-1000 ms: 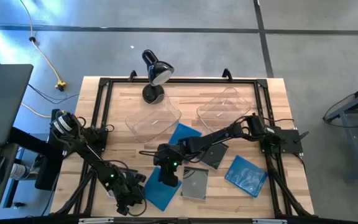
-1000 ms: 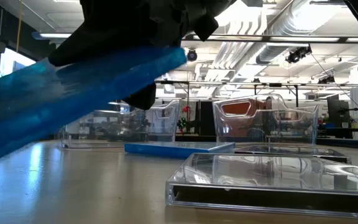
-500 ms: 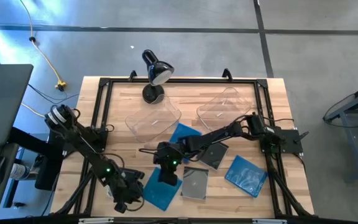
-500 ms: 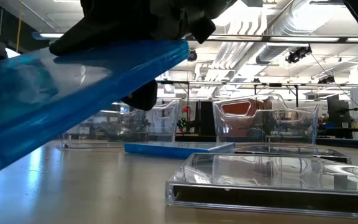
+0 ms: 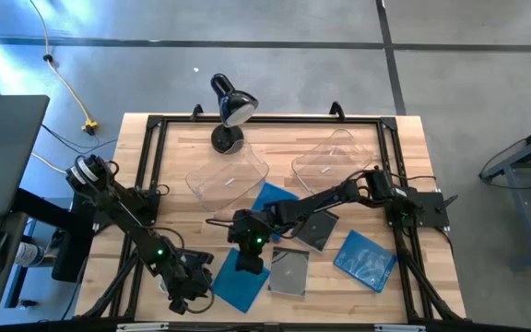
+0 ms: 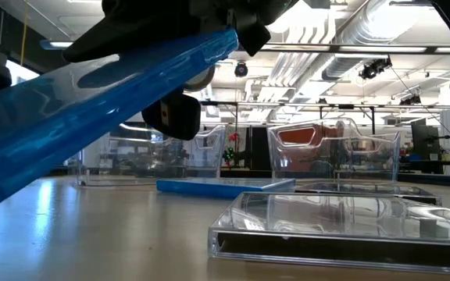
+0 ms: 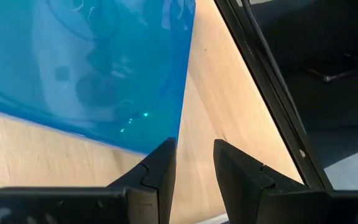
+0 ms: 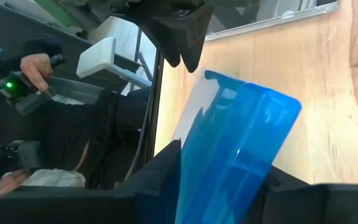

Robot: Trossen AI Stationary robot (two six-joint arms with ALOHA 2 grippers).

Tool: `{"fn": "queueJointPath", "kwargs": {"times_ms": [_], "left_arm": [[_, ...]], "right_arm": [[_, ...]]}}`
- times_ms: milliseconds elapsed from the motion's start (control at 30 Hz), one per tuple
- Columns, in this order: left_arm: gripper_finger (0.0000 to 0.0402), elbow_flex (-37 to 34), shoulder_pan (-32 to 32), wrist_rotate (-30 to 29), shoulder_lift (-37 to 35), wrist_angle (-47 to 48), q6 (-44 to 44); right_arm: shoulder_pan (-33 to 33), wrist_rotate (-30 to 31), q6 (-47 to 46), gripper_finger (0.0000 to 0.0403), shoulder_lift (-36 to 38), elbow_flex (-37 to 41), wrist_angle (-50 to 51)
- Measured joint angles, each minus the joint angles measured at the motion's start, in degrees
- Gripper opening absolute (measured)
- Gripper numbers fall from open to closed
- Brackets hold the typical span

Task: Pick & place jewel cases by type
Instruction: Put the bottom left blue CD case into the right transparent bin

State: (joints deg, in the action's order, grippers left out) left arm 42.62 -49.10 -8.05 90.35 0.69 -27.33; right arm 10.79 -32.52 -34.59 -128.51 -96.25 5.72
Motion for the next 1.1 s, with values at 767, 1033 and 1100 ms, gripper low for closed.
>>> {"fn": "queueJointPath", "kwargs": {"times_ms": [767,1033,1100], "left_arm": [[0.0108,0.1,0.0,4.0,-18.0,11.5,0.1],[0.0108,0.1,0.0,-2.9,-30.2,19.5,2.0],[0.0108,0.1,0.0,-5.2,-32.1,20.1,2.1]], "right_arm": [[-1.9,-2.0,-1.2,0.0038,1.1,0.0,-1.5],[-5.5,-4.4,2.9,0.0032,7.5,0.1,-0.7],[-6.5,-4.5,4.0,0.0028,9.9,0.1,1.5]]}}
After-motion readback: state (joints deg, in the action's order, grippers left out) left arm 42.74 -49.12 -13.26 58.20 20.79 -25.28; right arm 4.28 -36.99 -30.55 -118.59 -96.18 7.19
